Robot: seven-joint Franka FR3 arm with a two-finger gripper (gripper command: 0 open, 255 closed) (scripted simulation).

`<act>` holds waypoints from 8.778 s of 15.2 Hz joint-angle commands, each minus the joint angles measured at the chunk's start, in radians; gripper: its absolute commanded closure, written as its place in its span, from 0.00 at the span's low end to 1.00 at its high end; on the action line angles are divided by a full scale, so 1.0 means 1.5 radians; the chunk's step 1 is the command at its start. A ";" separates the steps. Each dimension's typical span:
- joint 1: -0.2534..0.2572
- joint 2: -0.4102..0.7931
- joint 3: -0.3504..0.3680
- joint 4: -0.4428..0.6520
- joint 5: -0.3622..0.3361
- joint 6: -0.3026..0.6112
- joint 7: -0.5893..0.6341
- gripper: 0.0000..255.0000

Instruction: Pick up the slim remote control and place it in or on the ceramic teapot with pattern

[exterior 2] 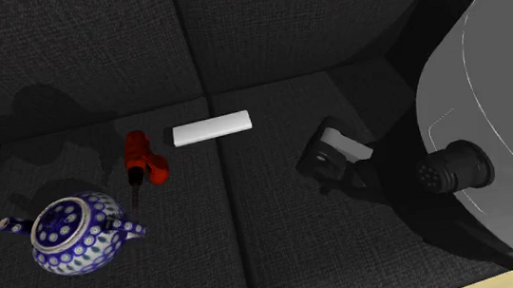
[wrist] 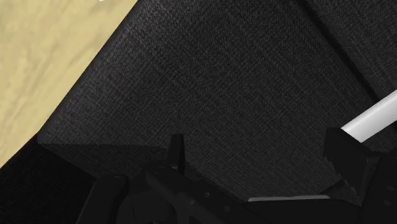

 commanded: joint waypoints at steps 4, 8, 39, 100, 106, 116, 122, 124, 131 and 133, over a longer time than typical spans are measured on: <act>0.002 0.024 0.044 -0.018 0.020 0.030 0.071 0.00; 0.003 0.071 0.103 -0.027 0.044 0.072 0.165 0.00; 0.076 0.796 0.318 0.394 -0.118 0.224 0.849 0.00; 0.082 0.744 0.335 0.605 -0.086 -0.034 0.822 1.00; 0.091 0.754 0.336 0.675 -0.090 -0.093 0.821 1.00; 0.096 0.565 0.376 0.436 -0.007 -0.027 0.883 1.00; 0.120 0.466 0.403 0.335 0.048 -0.011 0.926 1.00; 0.131 0.438 0.412 0.309 0.065 -0.009 0.943 1.00; 0.175 0.354 0.452 0.244 0.123 -0.010 1.010 1.00; 0.192 0.331 0.469 0.230 0.142 -0.013 1.039 1.00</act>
